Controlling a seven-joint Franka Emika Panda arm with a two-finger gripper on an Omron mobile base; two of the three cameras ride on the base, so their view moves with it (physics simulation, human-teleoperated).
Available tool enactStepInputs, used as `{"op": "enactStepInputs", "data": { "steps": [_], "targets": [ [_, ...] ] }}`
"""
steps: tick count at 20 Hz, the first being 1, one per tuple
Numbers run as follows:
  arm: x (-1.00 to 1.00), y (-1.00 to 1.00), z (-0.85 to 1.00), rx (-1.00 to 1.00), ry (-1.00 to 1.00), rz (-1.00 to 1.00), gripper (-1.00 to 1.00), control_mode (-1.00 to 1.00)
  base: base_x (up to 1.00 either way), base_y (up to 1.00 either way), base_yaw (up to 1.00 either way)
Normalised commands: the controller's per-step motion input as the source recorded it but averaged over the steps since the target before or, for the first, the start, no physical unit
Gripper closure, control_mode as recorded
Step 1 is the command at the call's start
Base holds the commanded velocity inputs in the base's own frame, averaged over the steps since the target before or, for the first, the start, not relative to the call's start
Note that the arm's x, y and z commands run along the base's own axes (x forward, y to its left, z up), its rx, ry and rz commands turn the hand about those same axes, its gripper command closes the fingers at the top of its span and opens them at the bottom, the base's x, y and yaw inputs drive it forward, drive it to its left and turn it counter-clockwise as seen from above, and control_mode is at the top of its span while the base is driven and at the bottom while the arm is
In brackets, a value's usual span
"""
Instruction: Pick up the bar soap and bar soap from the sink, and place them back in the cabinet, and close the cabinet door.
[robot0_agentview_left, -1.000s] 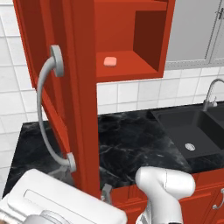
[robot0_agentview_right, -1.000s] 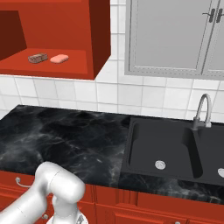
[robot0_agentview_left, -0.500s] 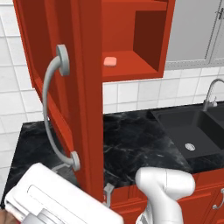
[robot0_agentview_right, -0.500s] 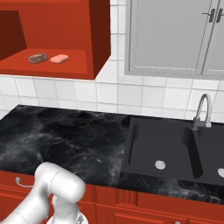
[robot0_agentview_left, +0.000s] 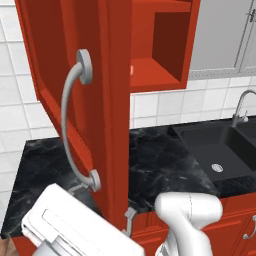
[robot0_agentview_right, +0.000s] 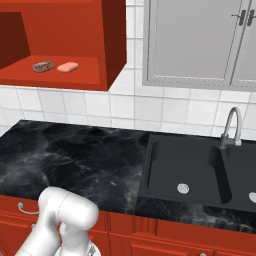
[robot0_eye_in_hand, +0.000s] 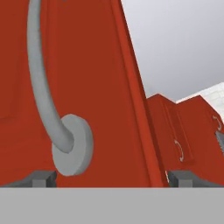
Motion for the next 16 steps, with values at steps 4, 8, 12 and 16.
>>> {"op": "enactStepInputs", "data": {
  "steps": [4, 8, 12, 16],
  "targets": [
    [0.31, 0.00, 0.00, -0.09, 0.00, -0.11, -1.00, -1.00, 0.00, 0.00, 0.00],
    [0.36, 0.00, 0.00, -0.06, 0.00, -0.17, -1.00, -1.00, 0.00, 0.00, 0.00],
    [0.37, 0.00, 0.01, -0.04, 0.00, -0.18, -1.00, -1.00, 0.00, 0.00, 0.00],
    [0.48, 0.00, 0.09, -0.01, 0.00, -0.21, -1.00, -1.00, 0.00, 0.00, 0.00]
  ]
}}
